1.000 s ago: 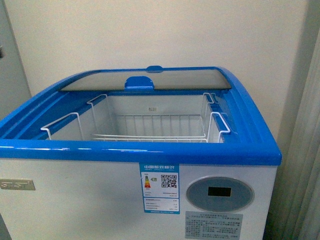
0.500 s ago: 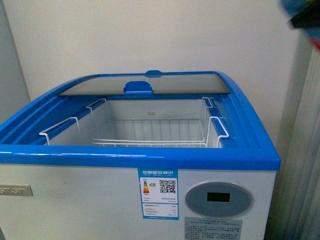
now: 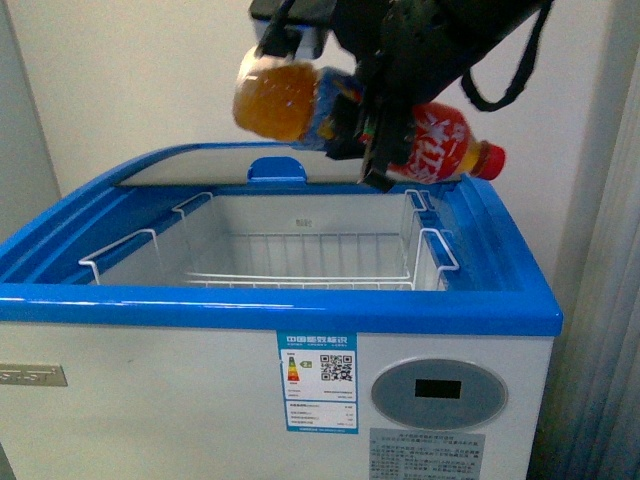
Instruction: Put drink in fridge
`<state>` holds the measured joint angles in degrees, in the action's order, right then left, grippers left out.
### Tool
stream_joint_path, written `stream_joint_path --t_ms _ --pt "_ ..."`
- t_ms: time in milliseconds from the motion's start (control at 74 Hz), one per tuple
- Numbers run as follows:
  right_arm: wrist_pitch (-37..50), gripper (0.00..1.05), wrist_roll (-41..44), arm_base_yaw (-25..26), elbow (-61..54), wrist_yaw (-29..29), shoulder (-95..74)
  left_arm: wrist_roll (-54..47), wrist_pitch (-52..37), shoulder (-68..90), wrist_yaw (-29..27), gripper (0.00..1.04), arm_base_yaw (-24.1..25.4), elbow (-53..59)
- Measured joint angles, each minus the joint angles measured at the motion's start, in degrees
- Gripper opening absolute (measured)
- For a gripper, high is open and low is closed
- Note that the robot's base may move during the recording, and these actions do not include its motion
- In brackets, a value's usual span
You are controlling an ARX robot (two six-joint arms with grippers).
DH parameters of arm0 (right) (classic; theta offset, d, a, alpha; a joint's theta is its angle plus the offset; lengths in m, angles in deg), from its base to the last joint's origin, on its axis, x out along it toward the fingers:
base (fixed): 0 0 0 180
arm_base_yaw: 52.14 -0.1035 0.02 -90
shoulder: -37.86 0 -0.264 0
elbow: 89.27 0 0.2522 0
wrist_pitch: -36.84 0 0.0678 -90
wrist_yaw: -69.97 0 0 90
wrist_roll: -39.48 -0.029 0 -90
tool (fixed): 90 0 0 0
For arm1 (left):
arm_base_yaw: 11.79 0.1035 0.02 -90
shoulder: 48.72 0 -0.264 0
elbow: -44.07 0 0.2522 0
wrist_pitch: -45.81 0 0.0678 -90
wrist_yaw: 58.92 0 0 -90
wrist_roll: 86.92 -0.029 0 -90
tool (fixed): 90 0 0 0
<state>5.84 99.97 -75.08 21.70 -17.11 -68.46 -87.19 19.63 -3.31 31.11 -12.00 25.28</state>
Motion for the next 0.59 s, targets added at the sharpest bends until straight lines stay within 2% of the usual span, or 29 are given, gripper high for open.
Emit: stream_joint_path --t_ms 149,284,595 --pt "1.57 0.36 1.51 -1.99 2.19 -1.11 -5.77 0.00 3.34 -4.81 -0.02 0.03 0.02 1.57" --pt "2.86 0.36 2.34 -2.64 3.82 -1.68 -10.43 0.00 2.25 -6.38 0.00 0.03 0.00 4.17" --pt "2.05 0.36 3.43 -1.68 16.20 -3.02 -22.75 0.02 13.51 -18.78 -0.02 0.03 0.02 4.20"
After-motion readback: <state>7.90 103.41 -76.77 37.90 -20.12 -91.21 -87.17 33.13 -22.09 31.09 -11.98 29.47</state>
